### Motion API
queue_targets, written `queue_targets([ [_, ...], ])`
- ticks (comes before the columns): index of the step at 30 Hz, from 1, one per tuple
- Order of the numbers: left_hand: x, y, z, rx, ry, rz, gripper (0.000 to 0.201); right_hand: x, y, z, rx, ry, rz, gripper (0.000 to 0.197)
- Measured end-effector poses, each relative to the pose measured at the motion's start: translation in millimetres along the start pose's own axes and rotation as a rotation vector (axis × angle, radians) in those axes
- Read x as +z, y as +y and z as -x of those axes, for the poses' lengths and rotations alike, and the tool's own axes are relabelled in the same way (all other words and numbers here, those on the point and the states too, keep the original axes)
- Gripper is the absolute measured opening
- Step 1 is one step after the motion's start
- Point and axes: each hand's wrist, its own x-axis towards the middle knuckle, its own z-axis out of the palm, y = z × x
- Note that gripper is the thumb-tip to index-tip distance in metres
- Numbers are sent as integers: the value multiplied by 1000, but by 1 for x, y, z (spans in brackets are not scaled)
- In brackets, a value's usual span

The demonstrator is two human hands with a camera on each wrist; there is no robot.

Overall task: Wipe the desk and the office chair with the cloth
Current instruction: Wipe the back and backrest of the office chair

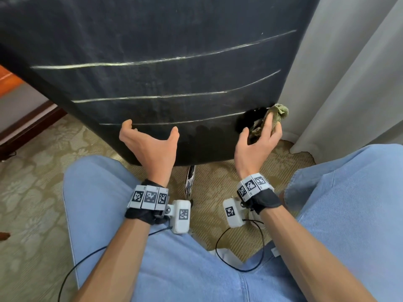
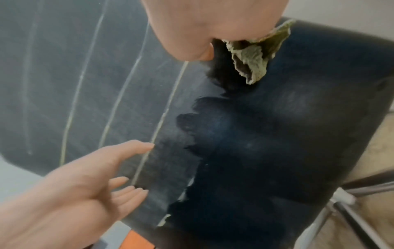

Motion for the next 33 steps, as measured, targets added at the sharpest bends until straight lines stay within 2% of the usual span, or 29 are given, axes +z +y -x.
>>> queue_targets([
  [3,-1,1,1,-2,-12,-1,106,3,-14,15,54,-91,-33,76],
  [7,-1,3,3,-1,-33,8,107,-1,-14,27,-18,-255,46,84],
  [13,-5,2,0,18,-37,18,96,-9,13,2,-181,-140,-15,71],
  [18,-15,-1,-3,45,-8,28,86,4,16,-10,-116,-37,-102,67],
  [22,-32,-10,-11,50,134,9,97,8,12,-28,-94,8,-17,64],
  [24,-43,-16,-15,39,157,-3,104,12,6,-38,-35,32,-51,61],
  [27,-58,-25,-17,1,109,-24,113,17,-2,-47,64,34,-141,59],
  [29,-64,-27,-16,-23,54,-25,113,21,-8,-40,70,20,-173,58],
  [33,-70,-27,-9,-52,-39,-14,97,30,-21,1,51,-33,-172,58],
])
